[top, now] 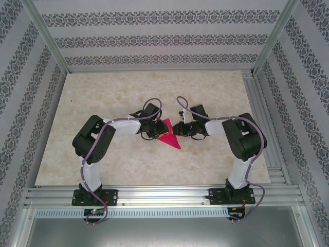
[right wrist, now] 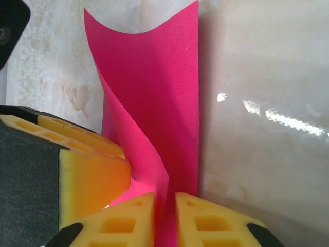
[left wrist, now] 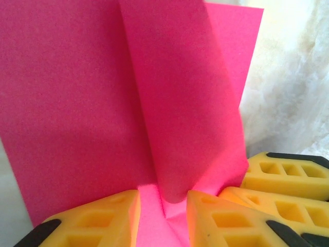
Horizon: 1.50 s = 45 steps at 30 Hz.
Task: Fold a paper plane with a square sheet of paper (fold left side to right side)
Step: Fourth fold the wing at the center of the table.
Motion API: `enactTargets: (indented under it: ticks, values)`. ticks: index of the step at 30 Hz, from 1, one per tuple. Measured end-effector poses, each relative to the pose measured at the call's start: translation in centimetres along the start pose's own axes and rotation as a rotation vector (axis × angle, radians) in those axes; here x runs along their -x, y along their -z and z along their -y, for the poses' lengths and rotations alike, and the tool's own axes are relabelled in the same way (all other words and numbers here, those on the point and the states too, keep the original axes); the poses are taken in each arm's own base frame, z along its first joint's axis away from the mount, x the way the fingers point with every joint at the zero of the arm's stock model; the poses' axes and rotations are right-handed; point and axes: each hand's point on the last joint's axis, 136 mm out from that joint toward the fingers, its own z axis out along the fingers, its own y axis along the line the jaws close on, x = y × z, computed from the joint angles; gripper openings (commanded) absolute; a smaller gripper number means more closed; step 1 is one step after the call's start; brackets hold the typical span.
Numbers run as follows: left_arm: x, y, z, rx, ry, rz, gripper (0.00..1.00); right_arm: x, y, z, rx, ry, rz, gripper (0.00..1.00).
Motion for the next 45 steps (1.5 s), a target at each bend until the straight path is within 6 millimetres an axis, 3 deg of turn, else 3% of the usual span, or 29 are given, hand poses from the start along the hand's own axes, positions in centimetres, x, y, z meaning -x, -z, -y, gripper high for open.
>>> enactTargets:
  ticks: [6, 11, 14, 21, 23, 33, 45]
  values:
    - [0.1, -0.2, 0.0, -0.003, -0.001, 0.001, 0.32, 0.9, 2.2, -1.8, -0.012, 0.024, 0.033, 0.34]
    - [0.1, -0.2, 0.1, -0.005, -0.001, 0.003, 0.32, 1.6, 4.5, -3.5, -0.010, 0.053, 0.077, 0.34]
    - [0.1, -0.2, 0.1, -0.005, -0.002, 0.003, 0.32, 0.8, 5.2, -4.2, 0.003, 0.064, 0.079, 0.32]
    - [0.1, -0.2, 0.1, -0.005, -0.001, 0.003, 0.32, -4.8, 3.5, -5.1, 0.045, 0.035, -0.047, 0.31]
    - [0.1, -0.2, 0.1, -0.005, -0.002, 0.003, 0.32, -5.4, 3.1, -5.3, 0.048, 0.036, -0.067, 0.31]
    - [0.2, -0.2, 0.2, -0.006, -0.002, 0.003, 0.32, -6.0, 1.3, -6.1, 0.040, 0.075, -0.119, 0.31]
    - [0.3, -0.3, 0.3, -0.005, -0.002, 0.003, 0.32, -5.9, 1.0, -4.5, -0.055, 0.096, -0.147, 0.31]
